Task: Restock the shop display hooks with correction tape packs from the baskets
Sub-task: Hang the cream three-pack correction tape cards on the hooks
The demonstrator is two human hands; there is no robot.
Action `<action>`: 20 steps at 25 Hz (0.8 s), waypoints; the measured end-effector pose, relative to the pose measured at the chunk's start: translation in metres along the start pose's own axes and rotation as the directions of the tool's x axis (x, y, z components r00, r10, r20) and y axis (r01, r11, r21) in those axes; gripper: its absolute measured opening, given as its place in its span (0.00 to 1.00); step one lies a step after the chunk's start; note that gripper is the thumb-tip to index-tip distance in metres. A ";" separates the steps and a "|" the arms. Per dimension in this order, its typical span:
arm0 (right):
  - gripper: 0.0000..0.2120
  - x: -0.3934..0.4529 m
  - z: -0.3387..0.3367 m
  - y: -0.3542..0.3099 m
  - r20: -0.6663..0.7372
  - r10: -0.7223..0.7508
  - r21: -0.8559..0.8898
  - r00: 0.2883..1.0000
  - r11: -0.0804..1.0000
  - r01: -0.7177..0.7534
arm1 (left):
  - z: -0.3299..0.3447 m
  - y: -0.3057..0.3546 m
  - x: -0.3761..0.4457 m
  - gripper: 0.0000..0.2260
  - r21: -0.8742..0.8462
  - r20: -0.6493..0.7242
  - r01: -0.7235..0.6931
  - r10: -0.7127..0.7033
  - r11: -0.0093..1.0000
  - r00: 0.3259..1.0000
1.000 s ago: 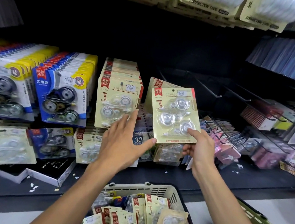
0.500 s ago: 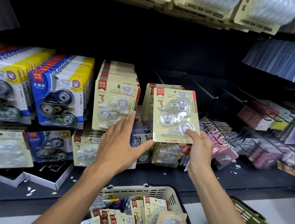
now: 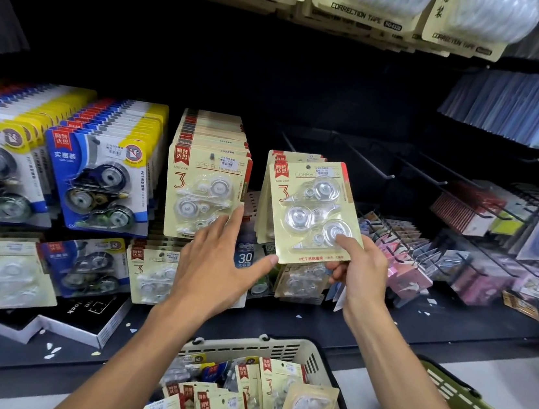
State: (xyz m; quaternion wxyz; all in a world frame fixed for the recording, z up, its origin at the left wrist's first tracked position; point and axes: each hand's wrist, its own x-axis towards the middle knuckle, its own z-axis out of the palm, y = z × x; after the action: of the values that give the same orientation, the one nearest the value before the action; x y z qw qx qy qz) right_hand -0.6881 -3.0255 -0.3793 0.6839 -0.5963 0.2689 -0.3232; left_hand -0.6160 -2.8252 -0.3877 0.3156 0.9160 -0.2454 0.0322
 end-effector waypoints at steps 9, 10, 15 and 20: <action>0.11 0.002 0.007 0.007 -0.026 0.018 0.047 0.999 0.999 -0.017 | 0.000 0.000 0.000 0.46 0.011 0.002 0.002 -0.002 1.000 1.000; 0.13 0.002 0.008 0.008 -0.010 0.042 0.048 0.999 0.998 -0.041 | 0.000 0.000 0.000 0.46 0.014 0.008 0.004 -0.004 1.000 1.000; 0.25 0.007 0.011 0.030 0.094 0.314 0.080 0.945 0.943 -0.322 | -0.014 -0.014 0.002 0.45 0.080 0.039 0.047 -0.051 0.996 0.998; 0.13 -0.024 0.030 0.084 0.185 0.459 -0.445 0.869 0.827 -0.342 | -0.023 -0.060 -0.014 0.43 0.214 0.077 0.141 -0.160 0.967 0.984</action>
State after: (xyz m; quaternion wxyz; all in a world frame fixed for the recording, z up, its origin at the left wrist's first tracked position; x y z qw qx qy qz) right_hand -0.6707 -2.9812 -0.4588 0.6320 -0.6920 0.3483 -0.0203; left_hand -0.5974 -2.7648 -0.4061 0.2081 0.9604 -0.1850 -0.0093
